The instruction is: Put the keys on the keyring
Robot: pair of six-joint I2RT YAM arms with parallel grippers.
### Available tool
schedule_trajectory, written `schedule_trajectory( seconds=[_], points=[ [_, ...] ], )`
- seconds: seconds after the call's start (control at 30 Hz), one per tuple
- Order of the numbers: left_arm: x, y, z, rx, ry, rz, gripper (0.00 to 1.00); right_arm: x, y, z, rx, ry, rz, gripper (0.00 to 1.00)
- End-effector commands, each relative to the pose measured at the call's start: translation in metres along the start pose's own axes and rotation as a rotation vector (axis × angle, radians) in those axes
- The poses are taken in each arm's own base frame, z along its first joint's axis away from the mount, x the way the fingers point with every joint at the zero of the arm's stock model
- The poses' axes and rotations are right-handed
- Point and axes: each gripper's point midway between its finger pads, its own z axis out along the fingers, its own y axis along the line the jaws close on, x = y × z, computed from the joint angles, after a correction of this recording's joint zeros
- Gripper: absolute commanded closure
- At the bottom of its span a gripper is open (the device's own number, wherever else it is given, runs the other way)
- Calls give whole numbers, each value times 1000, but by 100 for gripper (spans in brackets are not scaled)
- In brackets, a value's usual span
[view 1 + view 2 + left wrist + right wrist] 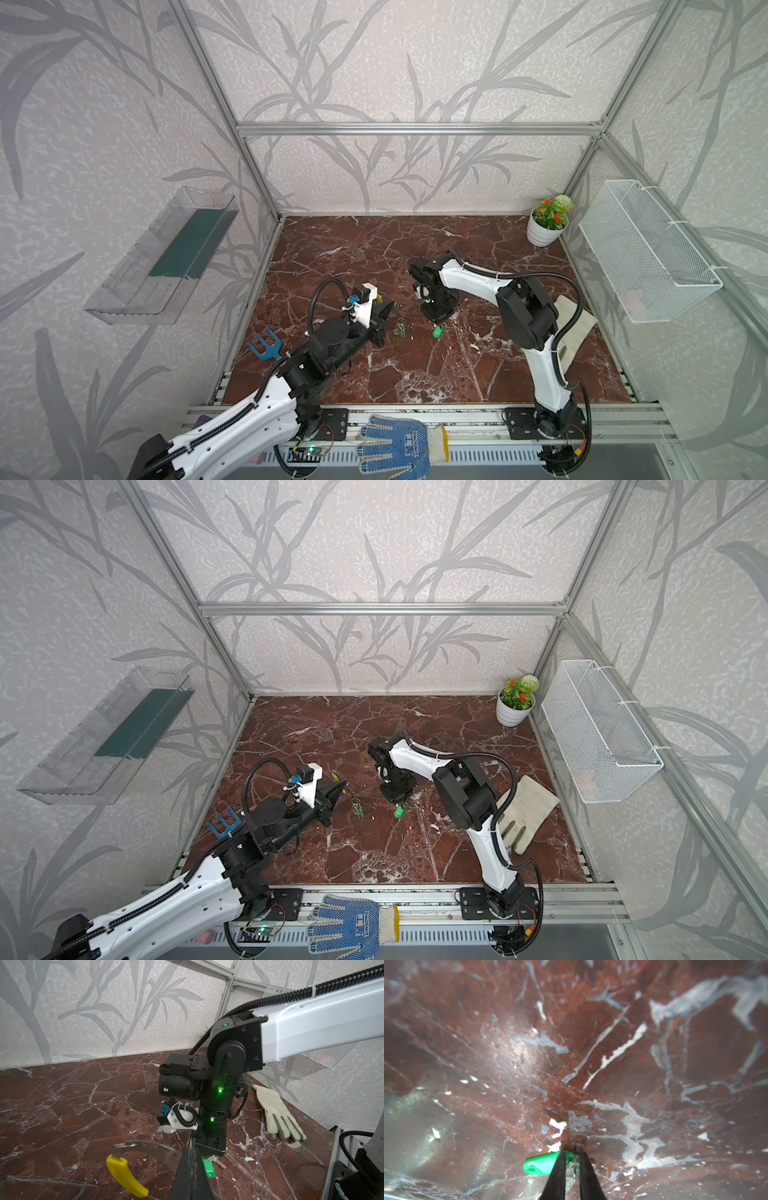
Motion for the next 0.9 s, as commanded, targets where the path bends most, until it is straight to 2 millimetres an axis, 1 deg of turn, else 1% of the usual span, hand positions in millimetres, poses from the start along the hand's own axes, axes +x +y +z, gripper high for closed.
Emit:
schedule_trajectory(
  seconds=[0.0, 0.03, 0.1, 0.17, 0.4, 0.57, 0.87],
  points=[
    [-13, -4, -1, 16, -52, 2, 100, 0, -1, -12, -6, -34, 0, 86],
    [-12, -4, -1, 16, -49, 2, 100, 0, -1, -11, -7, -38, 1, 87],
    [-12, -4, -1, 16, -48, 2, 100, -1, -1, -12, -5, -45, 2, 95],
    [-12, -4, -1, 16, -48, 2, 100, -2, -1, -13, -3, -53, 2, 100],
    [-12, -4, 0, 17, -46, 3, 100, -1, -2, -16, -6, -121, 21, 100],
    [-10, -4, 1, 13, -42, 4, 100, 1, -4, -16, -9, -211, 68, 100],
    [-8, -2, 2, 5, -39, 5, 100, -1, -5, -20, -38, -492, 150, 100]
  ],
)
